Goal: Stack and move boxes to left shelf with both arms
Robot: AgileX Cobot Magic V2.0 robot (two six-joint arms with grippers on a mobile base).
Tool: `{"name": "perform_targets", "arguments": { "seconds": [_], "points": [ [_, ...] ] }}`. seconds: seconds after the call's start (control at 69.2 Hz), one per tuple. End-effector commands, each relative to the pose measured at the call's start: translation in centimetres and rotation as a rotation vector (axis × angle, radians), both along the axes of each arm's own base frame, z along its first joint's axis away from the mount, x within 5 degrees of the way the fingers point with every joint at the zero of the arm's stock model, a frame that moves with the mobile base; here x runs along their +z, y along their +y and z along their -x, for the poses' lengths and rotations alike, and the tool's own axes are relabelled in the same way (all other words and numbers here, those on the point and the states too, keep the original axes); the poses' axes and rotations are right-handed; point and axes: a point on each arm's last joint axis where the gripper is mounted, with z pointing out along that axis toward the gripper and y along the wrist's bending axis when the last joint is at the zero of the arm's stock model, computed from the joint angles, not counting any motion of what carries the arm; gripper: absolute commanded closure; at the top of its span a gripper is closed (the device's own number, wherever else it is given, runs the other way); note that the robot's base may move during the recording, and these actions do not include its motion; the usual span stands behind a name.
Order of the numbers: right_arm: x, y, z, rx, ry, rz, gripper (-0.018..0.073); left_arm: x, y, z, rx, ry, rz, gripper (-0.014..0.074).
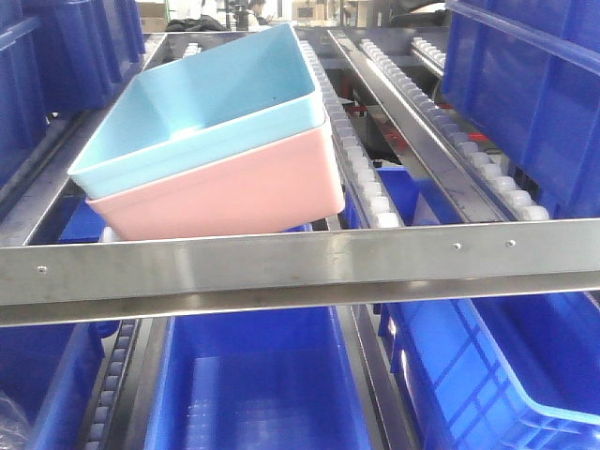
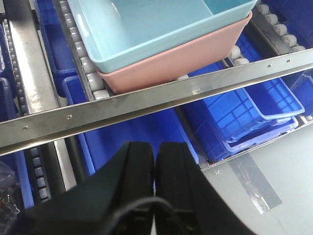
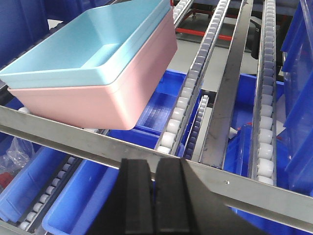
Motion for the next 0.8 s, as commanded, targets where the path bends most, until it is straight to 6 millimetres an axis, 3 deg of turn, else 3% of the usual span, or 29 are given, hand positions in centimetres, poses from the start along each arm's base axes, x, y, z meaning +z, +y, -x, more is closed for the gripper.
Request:
{"name": "perform_targets", "arguments": {
  "seconds": [0.0, 0.217, 0.362, 0.535, 0.781],
  "points": [
    [1.8, 0.1, -0.1, 0.010, -0.117, -0.038, 0.0505, 1.7, -0.3, -0.2, -0.012, -0.093, 0.058, 0.0599],
    [1.8, 0.1, -0.1, 0.010, -0.116, -0.037, 0.0505, 0.8, -0.2, 0.0, -0.011, -0.079, 0.061, 0.0599],
    [1.8, 0.1, -0.1, 0.010, -0.116, -0.037, 0.0505, -0.3, 1.2, 1.8, 0.042, -0.179, 0.165, 0.0599],
    [1.8, 0.1, -0.1, 0.010, -0.116, -0.037, 0.0505, -3.9, 4.0, 3.8, 0.268, -0.338, 0.132, 0.0599],
    [1.8, 0.1, -0.1, 0.010, -0.116, -0.037, 0.0505, -8.3, 6.0, 4.8, 0.564, -0.469, 0.102, 0.0599]
  ]
}}
